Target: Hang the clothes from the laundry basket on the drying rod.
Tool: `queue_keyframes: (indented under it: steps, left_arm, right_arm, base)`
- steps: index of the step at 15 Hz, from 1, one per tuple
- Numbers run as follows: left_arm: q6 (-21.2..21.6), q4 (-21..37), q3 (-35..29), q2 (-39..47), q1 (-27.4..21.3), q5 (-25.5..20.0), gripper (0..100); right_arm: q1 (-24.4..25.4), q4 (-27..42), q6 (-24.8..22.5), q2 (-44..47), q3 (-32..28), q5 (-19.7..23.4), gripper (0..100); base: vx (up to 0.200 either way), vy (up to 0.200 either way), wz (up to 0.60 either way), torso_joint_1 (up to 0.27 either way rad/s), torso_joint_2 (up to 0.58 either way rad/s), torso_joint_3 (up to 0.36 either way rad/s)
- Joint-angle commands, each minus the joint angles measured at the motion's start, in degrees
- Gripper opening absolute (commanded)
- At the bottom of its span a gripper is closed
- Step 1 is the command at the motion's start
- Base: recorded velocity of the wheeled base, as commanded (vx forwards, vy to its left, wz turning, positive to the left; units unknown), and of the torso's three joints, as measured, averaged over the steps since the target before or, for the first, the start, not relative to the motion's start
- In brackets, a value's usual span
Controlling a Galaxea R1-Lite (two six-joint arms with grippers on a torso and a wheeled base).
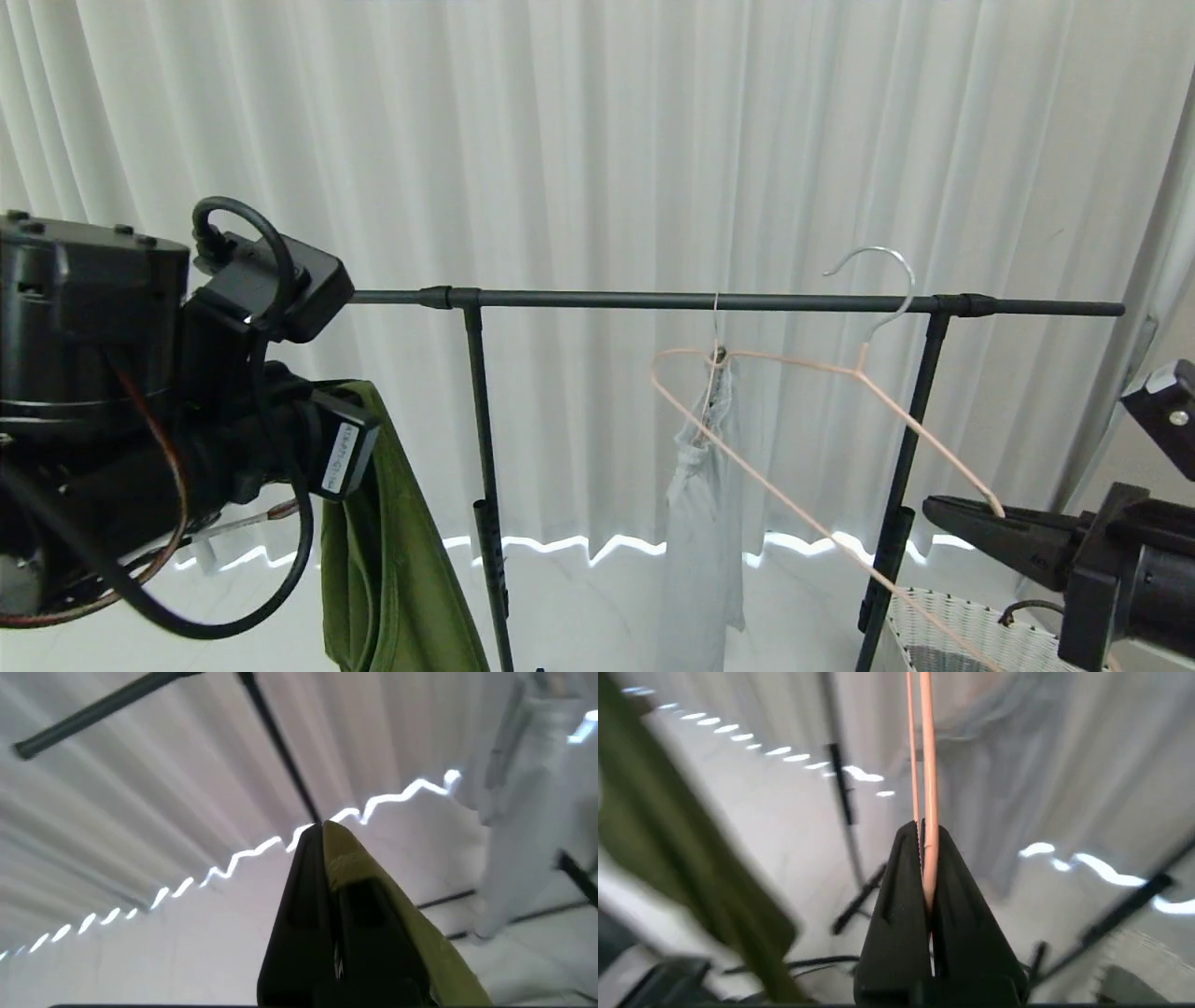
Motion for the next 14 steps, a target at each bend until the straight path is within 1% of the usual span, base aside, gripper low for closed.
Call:
queue_keyframes:
  steps: [1, 3, 5, 7, 11, 14]
  left_arm:
    - [-0.33, -0.01, -3.84, 6.34, -0.02, 3.22, 0]
    - [-0.51, -0.01, -6.13, 8.97, -0.02, 3.40, 0]
    - [-1.65, -0.01, -8.67, 11.17, -0.19, 3.40, 0]
    - [-1.57, -0.01, -9.99, 11.78, -0.19, 3.57, 0]
    - [-1.83, -0.01, -10.43, 12.22, -0.28, 4.10, 0]
    - [-2.00, -0.01, -9.99, 11.70, -1.86, 4.10, 0]
  right_arm:
    - [7.47, -0.28, 0.63, 0.44, -0.43, 1.16, 0]
    - [10.37, -0.81, 0.36, 1.40, -0.52, 1.51, 0]
    - [12.39, -2.92, 0.45, 2.72, -0.43, 4.15, 0]
    - [13.97, -4.67, 0.45, 3.86, -0.52, 5.64, 0]
    - [15.12, -5.64, 0.54, 5.89, -1.84, 6.17, 0]
    - [15.47, -6.08, 0.71, 6.41, -2.10, 6.17, 0]
  base:
    - [0.000, 0.000, 0.00, 0.000, 0.00, 0.000]
    - [0.000, 0.000, 0.00, 0.000, 0.00, 0.000]
    - [0.000, 0.000, 0.00, 0.000, 0.00, 0.000]
    - [0.000, 0.000, 0.00, 0.000, 0.00, 0.000]
    - [0.000, 0.000, 0.00, 0.000, 0.00, 0.000]
    - [0.000, 0.000, 0.00, 0.000, 0.00, 0.000]
